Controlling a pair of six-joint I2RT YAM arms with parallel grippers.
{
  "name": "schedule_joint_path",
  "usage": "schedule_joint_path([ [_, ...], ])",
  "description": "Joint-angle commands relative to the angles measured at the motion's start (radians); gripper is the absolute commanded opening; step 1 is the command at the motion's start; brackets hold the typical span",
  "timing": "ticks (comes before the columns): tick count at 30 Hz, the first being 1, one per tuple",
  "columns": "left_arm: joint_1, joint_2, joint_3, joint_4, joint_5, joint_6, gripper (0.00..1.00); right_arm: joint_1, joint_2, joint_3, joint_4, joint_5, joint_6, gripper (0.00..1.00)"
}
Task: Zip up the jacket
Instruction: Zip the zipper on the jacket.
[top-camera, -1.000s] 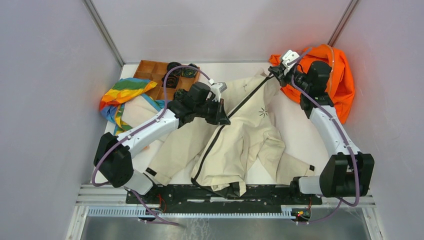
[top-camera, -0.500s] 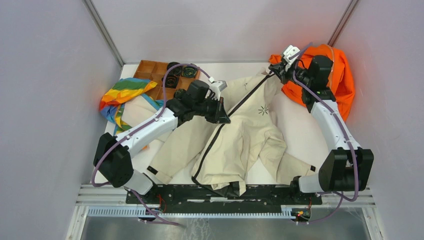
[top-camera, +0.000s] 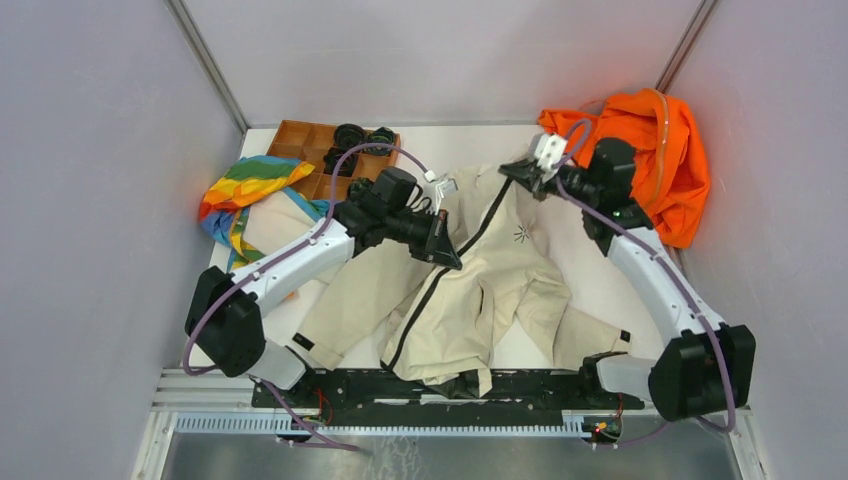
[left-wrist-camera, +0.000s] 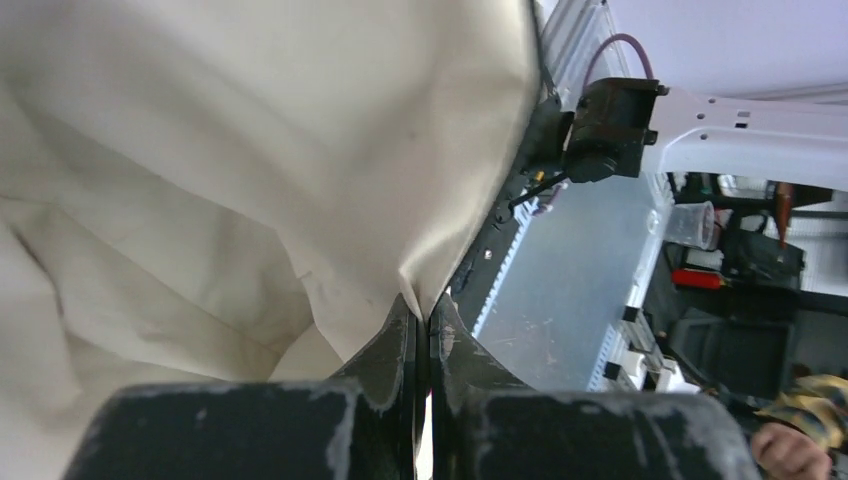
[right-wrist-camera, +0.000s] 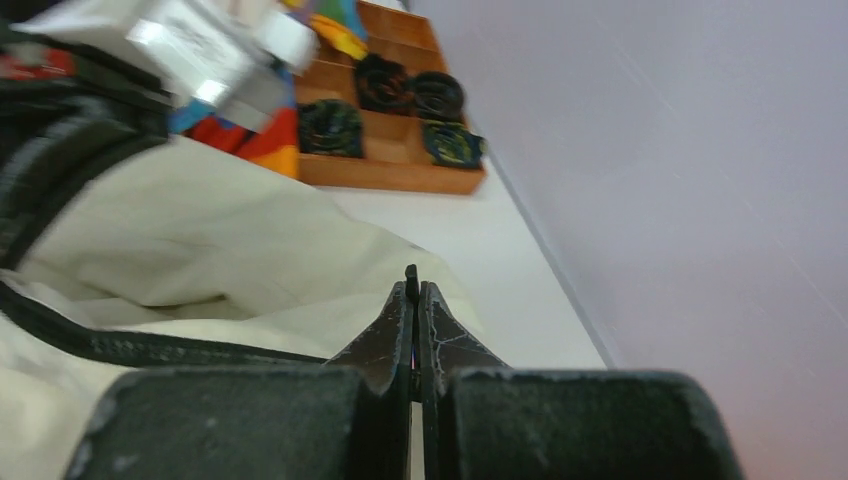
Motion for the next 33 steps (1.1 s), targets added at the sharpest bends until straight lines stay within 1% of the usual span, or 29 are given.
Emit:
schedule_joint_path([
  [1,0.000,0.022,-0.007,0.041,0.128,-0.069,0.02,0.141,-0.090,-0.083,-0.086,0.052,-0.124,0.00],
  [4,0.000,0.023,-0.017,0.048,0.135,-0.073,0.02,0.142,-0.103,-0.093,-0.111,0.138,-0.149,0.00],
  [7,0.000,0.016,-0.050,0.052,0.137,-0.072,0.02,0.111,-0.088,-0.017,-0.130,0.211,-0.178,0.00],
  [9,0.001,0.006,-0.079,0.044,0.131,-0.062,0.02,0.052,-0.057,0.056,-0.112,0.248,-0.158,0.00],
  [11,0.002,-0.007,-0.116,0.038,0.120,-0.055,0.02,-0.037,-0.009,0.143,-0.088,0.270,-0.129,0.00],
  [13,0.004,-0.023,-0.150,0.033,0.112,-0.052,0.02,-0.098,0.042,0.231,-0.095,0.289,-0.120,0.00],
  [16,0.007,-0.045,-0.185,0.028,0.105,-0.048,0.02,-0.125,0.090,0.300,-0.111,0.311,-0.129,0.00],
  [23,0.014,-0.075,-0.175,0.002,0.097,-0.037,0.02,-0.126,0.095,0.293,-0.106,0.302,-0.116,0.00],
  [26,0.015,-0.075,-0.161,0.004,0.100,-0.041,0.02,-0.125,0.073,0.265,-0.118,0.209,-0.083,0.00],
  [29,0.015,-0.062,-0.142,0.018,0.108,-0.049,0.02,-0.051,0.015,0.192,-0.150,0.140,-0.077,0.00],
  [33,0.015,-0.032,-0.108,0.032,0.118,-0.055,0.02,0.133,-0.095,0.027,-0.192,0.146,-0.068,0.00],
])
